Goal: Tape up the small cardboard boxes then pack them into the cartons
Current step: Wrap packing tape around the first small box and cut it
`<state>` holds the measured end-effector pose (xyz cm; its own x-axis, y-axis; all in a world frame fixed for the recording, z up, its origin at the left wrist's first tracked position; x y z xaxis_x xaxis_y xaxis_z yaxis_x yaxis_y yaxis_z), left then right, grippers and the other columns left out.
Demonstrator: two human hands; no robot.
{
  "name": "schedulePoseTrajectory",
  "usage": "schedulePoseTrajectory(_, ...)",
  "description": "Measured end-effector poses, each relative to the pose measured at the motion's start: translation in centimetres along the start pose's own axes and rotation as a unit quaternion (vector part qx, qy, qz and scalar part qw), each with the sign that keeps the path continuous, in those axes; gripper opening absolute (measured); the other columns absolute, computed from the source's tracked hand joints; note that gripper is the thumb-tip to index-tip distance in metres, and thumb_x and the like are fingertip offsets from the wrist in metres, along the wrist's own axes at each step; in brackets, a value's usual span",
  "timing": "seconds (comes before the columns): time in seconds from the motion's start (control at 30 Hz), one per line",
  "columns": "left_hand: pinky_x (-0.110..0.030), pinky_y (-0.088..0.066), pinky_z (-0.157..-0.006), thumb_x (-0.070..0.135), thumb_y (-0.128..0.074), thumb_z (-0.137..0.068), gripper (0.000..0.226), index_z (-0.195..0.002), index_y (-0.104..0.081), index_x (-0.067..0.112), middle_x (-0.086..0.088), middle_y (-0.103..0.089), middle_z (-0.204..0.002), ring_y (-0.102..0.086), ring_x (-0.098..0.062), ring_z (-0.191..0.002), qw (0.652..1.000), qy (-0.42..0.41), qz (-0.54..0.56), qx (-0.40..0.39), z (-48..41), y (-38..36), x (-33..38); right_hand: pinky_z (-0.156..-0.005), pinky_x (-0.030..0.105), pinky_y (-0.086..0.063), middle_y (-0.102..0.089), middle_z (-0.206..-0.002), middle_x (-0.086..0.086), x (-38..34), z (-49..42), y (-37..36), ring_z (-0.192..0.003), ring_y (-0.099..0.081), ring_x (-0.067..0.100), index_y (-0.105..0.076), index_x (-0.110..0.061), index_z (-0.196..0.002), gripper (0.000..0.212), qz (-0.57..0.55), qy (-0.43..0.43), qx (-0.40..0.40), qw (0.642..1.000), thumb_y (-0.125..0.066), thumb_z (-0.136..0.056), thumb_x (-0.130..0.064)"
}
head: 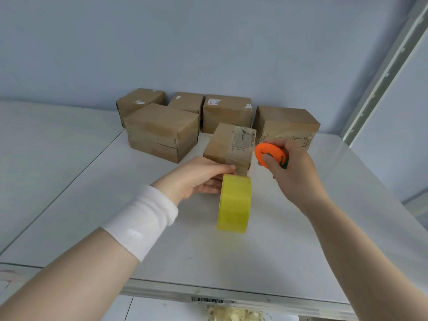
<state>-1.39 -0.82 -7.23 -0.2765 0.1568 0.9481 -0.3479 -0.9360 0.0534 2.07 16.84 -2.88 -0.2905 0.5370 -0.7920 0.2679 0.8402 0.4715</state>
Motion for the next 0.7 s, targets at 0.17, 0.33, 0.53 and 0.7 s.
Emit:
schedulePoseTrajectory(0.17,-0.02,-0.056,-0.069,0.026,-0.065,-0.086,0.013,-0.088,-0.07,0.013,0.0,-0.074,-0.082,-0.07,-0.009,-0.076,0.999,-0.014,-0.008,-0.028,-0.4,0.0,0.0,-0.065,0.011,-0.045,-0.06,-0.083,-0.016,1.4,0.2,-1.1,-0.077,-0.062,0.004,-0.054,-0.03,-0.089,0.018,-0.036,-0.045,0.053,0.997,-0.065,-0.086,-0.017)
schedulePoseTrajectory(0.33,-0.016,-0.055,-0.064,0.026,-0.065,-0.086,0.012,-0.083,-0.07,0.015,0.003,-0.074,-0.077,-0.07,-0.006,-0.073,0.999,-0.029,0.001,-0.036,-0.3,0.0,-0.1,-0.066,0.024,-0.038,-0.064,-0.098,-0.001,6.4,1.9,-1.4,-0.091,-0.055,0.018,-0.06,-0.024,-0.099,0.014,0.081,-0.17,0.046,0.981,-0.065,-0.085,-0.025)
schedulePoseTrajectory(0.53,-0.017,-0.055,-0.067,0.028,-0.062,-0.088,0.014,-0.084,-0.07,0.018,0.002,-0.074,-0.082,-0.07,-0.009,-0.08,0.998,-0.055,-0.033,-0.023,-0.2,0.0,0.2,-0.098,0.033,-0.028,-0.049,-0.129,0.01,6.7,2.2,-1.5,-0.126,-0.028,0.03,-0.05,-0.022,-0.134,0.047,0.27,-0.181,-0.002,0.946,-0.05,-0.092,-0.044)
schedulePoseTrajectory(0.7,-0.029,-0.056,-0.073,0.044,-0.049,-0.093,0.039,-0.083,-0.069,0.013,-0.005,-0.072,-0.082,-0.068,-0.016,-0.077,0.949,-0.132,-0.278,0.064,0.7,0.6,1.5,-0.102,0.037,-0.032,-0.062,-0.111,0.012,1.8,5.2,-1.6,-0.113,-0.046,0.026,-0.066,-0.007,-0.105,0.062,-0.013,-0.133,0.063,0.989,-0.032,-0.091,-0.058)
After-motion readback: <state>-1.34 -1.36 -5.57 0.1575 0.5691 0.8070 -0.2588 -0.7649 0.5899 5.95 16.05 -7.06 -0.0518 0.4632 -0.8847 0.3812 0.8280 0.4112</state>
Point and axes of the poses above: each hand's wrist, its own z-axis away from the middle knuckle, its own y-axis out of the back of the hand, x = y × z, the point moved 4 cm from there along -z, towards the middle knuckle
